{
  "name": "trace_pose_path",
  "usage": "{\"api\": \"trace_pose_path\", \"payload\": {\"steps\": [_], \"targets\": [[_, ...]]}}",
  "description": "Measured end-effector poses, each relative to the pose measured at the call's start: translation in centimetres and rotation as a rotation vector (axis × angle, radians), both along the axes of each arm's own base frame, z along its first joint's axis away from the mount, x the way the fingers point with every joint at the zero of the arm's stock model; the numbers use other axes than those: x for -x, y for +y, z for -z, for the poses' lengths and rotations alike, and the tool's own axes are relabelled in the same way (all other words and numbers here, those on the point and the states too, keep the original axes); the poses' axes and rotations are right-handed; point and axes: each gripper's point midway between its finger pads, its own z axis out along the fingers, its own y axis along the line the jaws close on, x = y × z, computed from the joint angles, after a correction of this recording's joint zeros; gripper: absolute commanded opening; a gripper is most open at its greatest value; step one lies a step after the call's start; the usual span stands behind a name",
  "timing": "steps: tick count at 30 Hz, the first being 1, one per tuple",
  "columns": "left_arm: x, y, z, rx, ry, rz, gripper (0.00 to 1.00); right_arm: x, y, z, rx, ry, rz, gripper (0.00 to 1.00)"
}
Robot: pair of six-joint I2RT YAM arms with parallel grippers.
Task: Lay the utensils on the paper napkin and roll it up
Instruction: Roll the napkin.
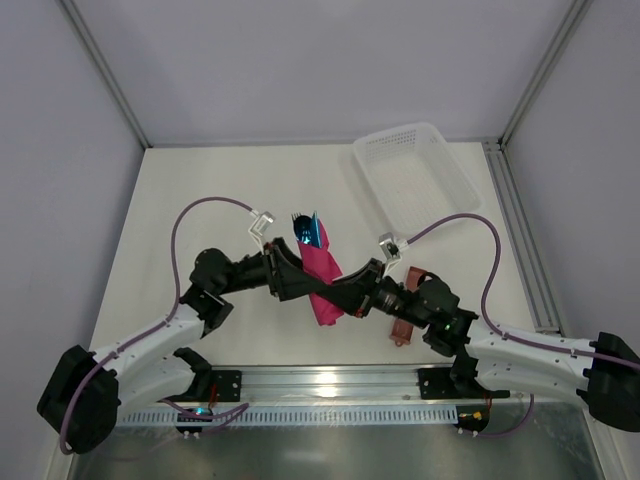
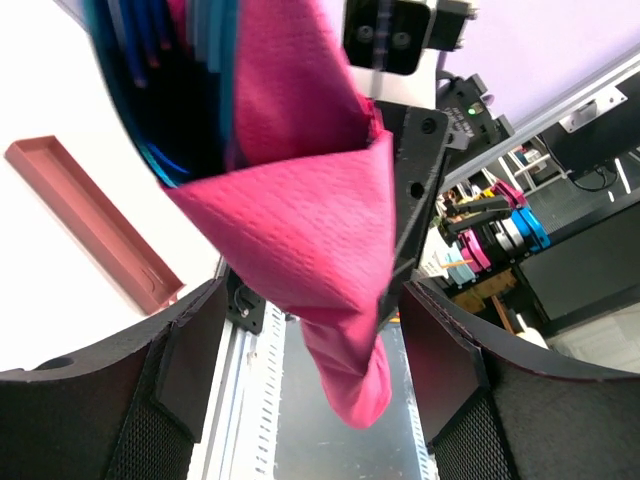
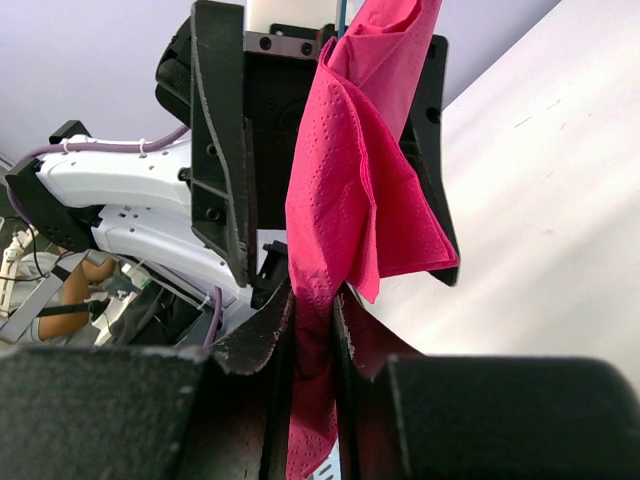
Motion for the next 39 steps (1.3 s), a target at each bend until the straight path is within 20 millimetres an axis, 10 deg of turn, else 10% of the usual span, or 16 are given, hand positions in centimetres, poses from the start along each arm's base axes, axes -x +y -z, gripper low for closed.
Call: {"api": "trace_pose_path", "payload": {"steps": [14,25,33,39], "targets": [[-0.2,0.4,-1.1,0.027,-0.011,-0.038,0.64,0.4,0.1,0.0,0.002,-0.007,-0.028,0.04],[-0.2,0.3,-2.0,0.065,-0.02,-0.033,0.38,0.6,0.0,-0.1,-0.008,-0.007,-0.033,0.04],[-0.2,0.3,-1.8,0.067,-0.009,-0.033,0.4,0.5,0.0,0.0,-0.006,-0.005,-0.029,0.04],[0.0,0.4,-1.8,0.074,-0.004,-0.03,0.15,0.3,0.0,0.4,0.007,0.002,-0.02,0.04]]}}
